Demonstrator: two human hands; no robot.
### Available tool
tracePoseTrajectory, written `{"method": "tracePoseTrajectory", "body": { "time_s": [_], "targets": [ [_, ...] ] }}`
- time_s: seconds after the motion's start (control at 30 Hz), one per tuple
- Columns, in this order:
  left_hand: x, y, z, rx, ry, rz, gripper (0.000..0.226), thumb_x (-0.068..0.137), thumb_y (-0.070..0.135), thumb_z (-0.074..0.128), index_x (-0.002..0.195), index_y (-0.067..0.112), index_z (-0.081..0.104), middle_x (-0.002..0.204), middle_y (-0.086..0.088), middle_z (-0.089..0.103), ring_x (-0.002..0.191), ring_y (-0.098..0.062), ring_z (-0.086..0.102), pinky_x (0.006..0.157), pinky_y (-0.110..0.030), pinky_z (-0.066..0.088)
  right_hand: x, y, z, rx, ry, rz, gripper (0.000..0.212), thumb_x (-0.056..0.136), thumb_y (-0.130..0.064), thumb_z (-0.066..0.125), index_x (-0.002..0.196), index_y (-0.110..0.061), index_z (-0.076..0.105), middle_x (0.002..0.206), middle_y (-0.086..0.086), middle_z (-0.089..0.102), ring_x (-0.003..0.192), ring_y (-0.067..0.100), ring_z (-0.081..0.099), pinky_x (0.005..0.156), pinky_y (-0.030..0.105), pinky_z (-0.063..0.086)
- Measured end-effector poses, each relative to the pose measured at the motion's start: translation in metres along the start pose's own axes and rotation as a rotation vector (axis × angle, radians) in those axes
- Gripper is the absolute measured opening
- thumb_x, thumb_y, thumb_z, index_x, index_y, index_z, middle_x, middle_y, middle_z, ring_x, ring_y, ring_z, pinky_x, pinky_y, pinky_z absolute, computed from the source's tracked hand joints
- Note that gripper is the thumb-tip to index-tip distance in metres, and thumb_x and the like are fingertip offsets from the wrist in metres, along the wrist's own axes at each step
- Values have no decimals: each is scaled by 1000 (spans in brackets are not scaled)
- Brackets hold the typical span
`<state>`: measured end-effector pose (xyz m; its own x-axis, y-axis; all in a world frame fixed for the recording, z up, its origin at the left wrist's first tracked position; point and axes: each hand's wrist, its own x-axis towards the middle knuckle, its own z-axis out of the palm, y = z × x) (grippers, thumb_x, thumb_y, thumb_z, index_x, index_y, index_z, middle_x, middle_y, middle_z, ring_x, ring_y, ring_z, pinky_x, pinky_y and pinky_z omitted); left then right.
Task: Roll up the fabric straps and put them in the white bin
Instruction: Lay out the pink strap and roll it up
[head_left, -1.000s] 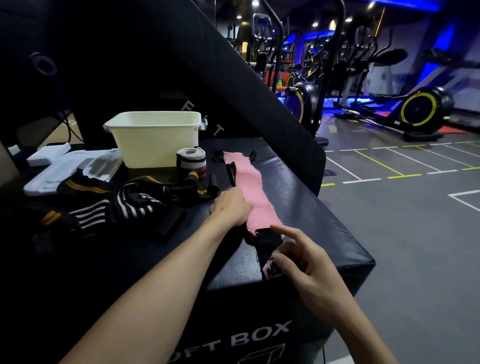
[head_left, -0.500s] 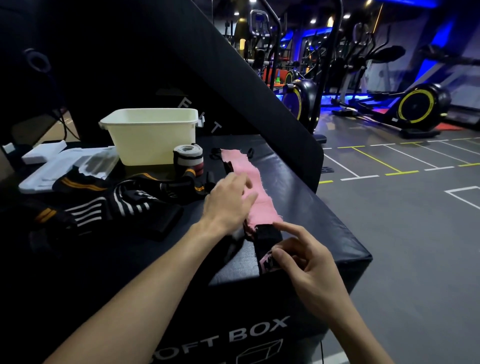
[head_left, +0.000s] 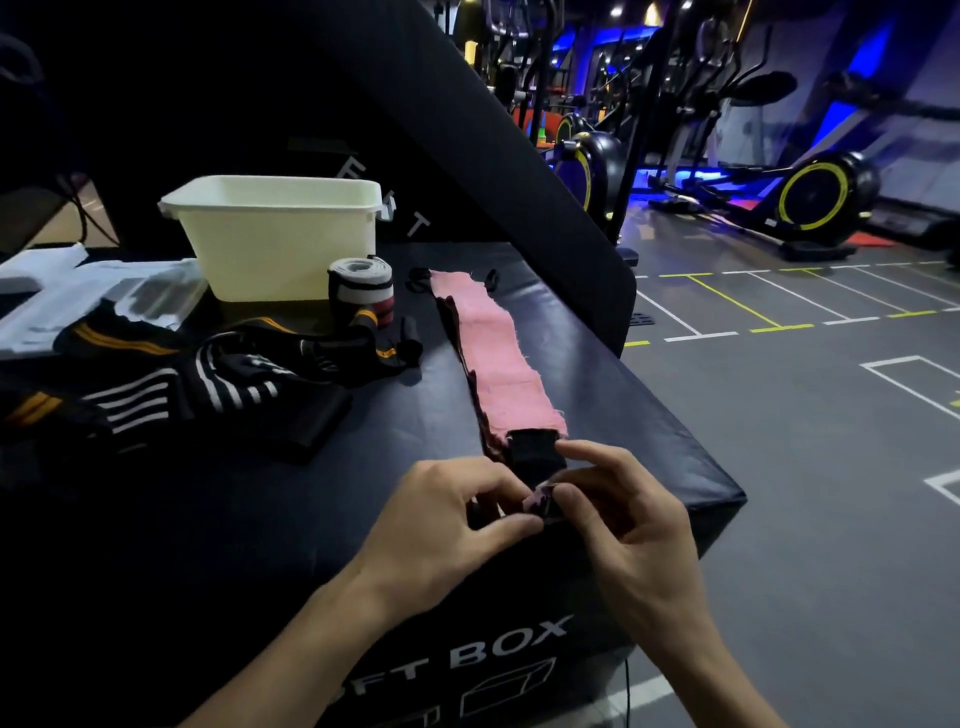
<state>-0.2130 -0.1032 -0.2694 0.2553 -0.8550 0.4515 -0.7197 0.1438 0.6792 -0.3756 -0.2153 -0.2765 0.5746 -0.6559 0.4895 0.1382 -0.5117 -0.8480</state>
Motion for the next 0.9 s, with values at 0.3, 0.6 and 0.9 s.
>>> {"method": "tracePoseTrajectory", "body": {
  "time_s": [0.3,0.6,0.9],
  "targets": [
    [1,-9,-30,260,87,233,14,88,42,74,88,28,76,84,16,67,75,-5,63,65,-36,53,3,4,2,-144,-46,24,25,83,-24,80,106,-30,73,96,-8,75,82,14,73,74,25,56],
    [-2,-14,-35,185,42,217,10,82,32,82,86,24,78,81,15,67,70,-1,63,64,-24,51,-1,1,7,-206,-50,-70,19,84,-16,80,94,-31,75,87,-14,74,74,8,70,66,18,52],
    [-10,-16,-32,156,-16,182,10,84,32,80,86,23,77,82,12,69,72,-6,66,63,-31,53,-4,-3,2,-238,-109,-58,5,88,-24,78,86,-26,74,83,-9,72,77,15,70,66,31,55]
  ]
}}
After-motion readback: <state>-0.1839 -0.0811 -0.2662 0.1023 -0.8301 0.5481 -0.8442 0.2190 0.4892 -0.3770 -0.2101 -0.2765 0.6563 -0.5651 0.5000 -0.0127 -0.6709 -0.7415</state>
